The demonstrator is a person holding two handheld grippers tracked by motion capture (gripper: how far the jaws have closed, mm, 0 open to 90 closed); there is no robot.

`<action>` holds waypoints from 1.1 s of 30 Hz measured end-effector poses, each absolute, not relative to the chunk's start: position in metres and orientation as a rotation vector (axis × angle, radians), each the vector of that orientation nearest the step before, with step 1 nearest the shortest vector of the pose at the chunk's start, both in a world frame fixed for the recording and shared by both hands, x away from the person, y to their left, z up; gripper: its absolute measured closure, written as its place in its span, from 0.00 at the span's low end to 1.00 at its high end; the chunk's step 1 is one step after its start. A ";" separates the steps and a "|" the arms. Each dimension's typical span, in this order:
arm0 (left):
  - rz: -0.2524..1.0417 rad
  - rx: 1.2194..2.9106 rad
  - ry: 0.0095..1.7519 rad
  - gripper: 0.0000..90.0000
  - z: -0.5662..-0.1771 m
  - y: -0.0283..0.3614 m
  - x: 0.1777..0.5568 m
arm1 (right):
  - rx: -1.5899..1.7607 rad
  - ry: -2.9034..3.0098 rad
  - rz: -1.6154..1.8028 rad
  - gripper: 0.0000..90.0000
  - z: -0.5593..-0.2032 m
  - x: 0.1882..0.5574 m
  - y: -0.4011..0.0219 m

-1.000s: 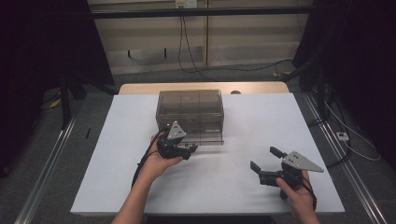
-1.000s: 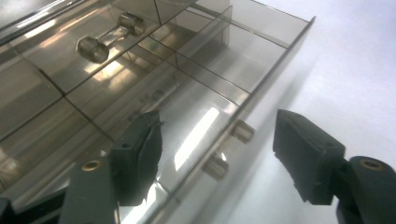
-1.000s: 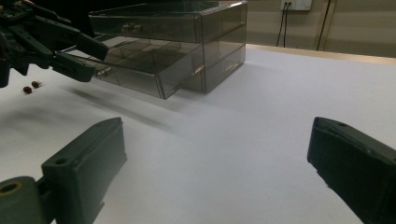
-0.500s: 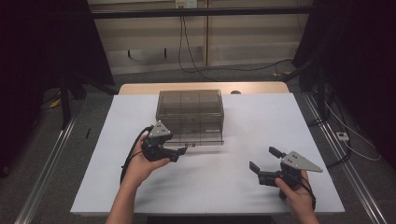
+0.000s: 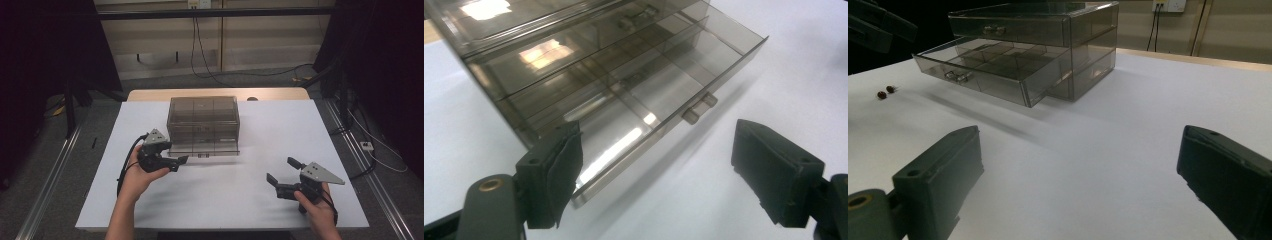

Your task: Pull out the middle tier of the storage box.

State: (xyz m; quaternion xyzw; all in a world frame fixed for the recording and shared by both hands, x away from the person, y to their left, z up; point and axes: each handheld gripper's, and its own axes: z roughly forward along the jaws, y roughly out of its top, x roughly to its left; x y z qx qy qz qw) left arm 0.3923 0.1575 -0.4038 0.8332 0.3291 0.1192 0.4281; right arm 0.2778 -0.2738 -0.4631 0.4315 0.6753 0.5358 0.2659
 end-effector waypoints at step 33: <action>0.408 2.081 1.103 0.19 -0.435 0.217 0.375 | 1.153 1.828 1.441 0.05 -0.463 0.278 -0.273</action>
